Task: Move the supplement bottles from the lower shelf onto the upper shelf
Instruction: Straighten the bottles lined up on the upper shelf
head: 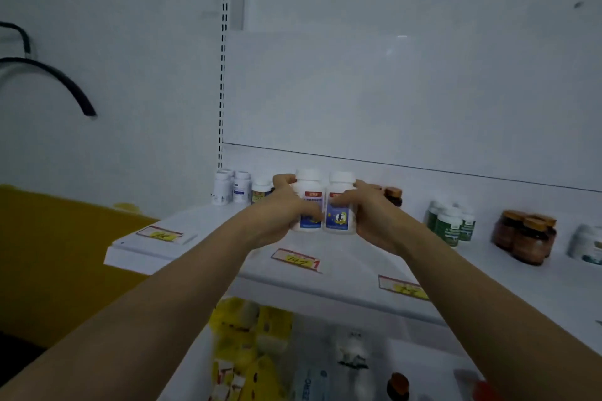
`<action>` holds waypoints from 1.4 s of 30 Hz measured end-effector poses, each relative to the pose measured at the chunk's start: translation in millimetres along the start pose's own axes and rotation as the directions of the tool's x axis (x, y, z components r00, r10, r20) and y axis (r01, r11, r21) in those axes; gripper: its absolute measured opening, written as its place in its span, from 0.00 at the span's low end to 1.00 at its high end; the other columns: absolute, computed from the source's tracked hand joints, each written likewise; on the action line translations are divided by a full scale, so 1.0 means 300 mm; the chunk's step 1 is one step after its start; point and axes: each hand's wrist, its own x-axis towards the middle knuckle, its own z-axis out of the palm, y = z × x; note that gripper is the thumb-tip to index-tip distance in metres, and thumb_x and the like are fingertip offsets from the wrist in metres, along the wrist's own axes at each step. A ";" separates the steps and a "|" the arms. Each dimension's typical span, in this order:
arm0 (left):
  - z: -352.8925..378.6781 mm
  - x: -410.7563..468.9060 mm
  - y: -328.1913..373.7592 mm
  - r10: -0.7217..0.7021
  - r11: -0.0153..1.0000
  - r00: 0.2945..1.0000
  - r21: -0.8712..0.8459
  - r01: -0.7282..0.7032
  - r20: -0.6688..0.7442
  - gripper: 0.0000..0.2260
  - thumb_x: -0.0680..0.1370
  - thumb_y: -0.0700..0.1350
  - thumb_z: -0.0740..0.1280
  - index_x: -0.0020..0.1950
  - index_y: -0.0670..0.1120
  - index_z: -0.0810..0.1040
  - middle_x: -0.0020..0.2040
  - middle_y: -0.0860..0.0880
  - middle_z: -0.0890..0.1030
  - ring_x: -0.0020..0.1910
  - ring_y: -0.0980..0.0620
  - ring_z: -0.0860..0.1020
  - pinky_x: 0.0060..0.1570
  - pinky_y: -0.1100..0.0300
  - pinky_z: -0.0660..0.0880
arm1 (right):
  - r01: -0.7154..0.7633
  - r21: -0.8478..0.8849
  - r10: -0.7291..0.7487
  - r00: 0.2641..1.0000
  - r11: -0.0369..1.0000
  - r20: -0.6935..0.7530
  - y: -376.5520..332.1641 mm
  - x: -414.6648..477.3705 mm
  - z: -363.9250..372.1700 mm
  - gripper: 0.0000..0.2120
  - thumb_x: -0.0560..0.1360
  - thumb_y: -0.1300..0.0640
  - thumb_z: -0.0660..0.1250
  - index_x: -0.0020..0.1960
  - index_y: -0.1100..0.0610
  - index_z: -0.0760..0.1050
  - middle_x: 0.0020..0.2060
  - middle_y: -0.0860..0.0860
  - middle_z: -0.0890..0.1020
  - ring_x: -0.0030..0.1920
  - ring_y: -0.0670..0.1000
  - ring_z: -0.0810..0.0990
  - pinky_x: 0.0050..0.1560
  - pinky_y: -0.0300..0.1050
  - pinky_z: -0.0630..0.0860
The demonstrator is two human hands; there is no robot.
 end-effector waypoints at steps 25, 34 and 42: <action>-0.217 0.418 -0.241 0.078 0.851 0.986 0.505 -0.143 0.147 0.28 0.65 0.37 0.78 0.63 0.45 0.75 0.59 0.48 0.81 0.56 0.49 0.79 0.59 0.53 0.75 | -0.323 -0.745 0.002 0.918 0.584 -0.396 0.224 0.328 0.013 0.25 0.69 0.56 0.74 0.64 0.56 0.71 0.59 0.53 0.79 0.56 0.53 0.78 0.55 0.44 0.74; -0.185 0.500 -0.248 0.001 0.760 0.986 0.641 -0.108 0.164 0.25 0.68 0.41 0.76 0.64 0.41 0.75 0.61 0.43 0.80 0.59 0.45 0.78 0.60 0.52 0.75 | -0.383 -0.782 -0.073 0.877 0.492 -0.475 0.243 0.400 -0.021 0.24 0.71 0.57 0.73 0.63 0.58 0.68 0.58 0.55 0.78 0.54 0.52 0.77 0.53 0.44 0.74; -0.170 0.549 -0.261 -0.033 0.769 0.986 0.635 -0.081 0.166 0.26 0.68 0.41 0.77 0.64 0.40 0.75 0.61 0.43 0.80 0.60 0.44 0.78 0.63 0.48 0.74 | -0.416 -0.803 -0.093 0.863 0.426 -0.496 0.274 0.490 -0.067 0.24 0.71 0.55 0.72 0.63 0.60 0.70 0.59 0.58 0.76 0.57 0.57 0.76 0.59 0.51 0.75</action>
